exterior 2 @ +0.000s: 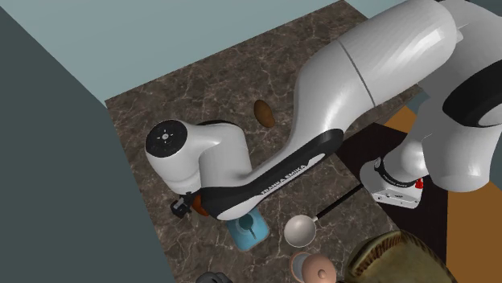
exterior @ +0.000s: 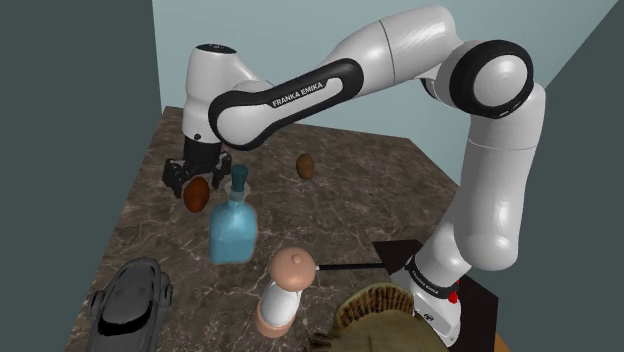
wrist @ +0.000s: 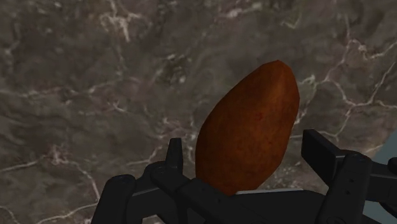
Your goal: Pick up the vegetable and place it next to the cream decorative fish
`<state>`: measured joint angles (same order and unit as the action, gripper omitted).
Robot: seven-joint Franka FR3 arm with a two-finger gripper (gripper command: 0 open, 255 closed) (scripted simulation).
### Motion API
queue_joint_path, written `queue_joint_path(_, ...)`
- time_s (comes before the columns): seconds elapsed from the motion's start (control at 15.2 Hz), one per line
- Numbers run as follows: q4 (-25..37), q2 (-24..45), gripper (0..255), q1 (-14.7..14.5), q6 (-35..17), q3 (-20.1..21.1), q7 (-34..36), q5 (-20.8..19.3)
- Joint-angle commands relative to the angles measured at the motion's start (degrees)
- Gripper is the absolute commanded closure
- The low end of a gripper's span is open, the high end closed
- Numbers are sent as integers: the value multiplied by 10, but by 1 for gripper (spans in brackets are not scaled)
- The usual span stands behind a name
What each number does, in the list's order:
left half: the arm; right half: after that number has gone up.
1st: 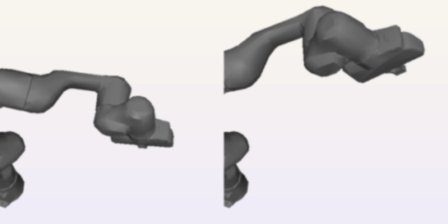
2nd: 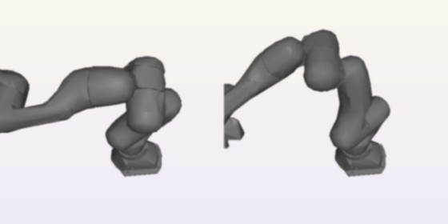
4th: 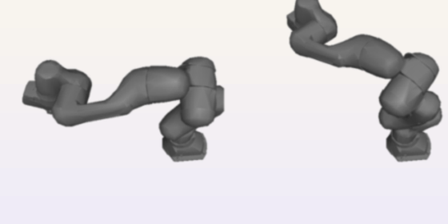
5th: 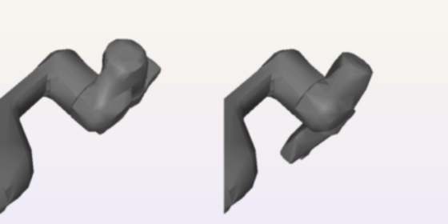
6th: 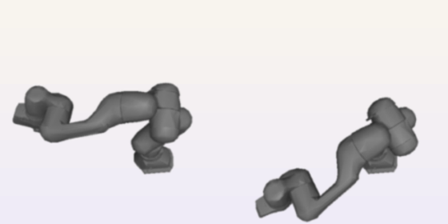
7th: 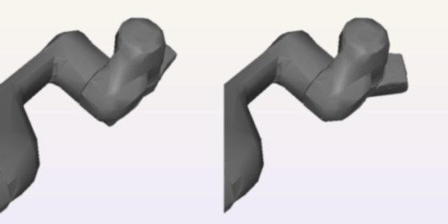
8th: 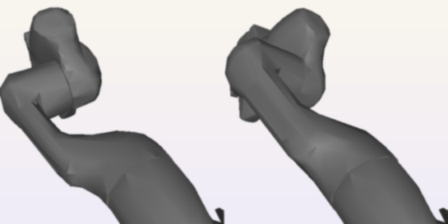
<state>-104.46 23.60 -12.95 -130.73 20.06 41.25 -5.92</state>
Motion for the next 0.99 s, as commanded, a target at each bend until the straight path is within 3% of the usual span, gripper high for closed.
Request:
queue_joint_path(0.0, 0, 0, 0, 0, -1, 0, 0, 0)
queue_joint_path(0.2, 0, 0, 0, 0, -1, 0, 0, 0)
queue_joint_path(0.26, 0, 0, 255, 0, -1, 0, 0, 0)
queue_joint_path(0.92, 2, -4, 255, 0, 5, 1, -1, 2)
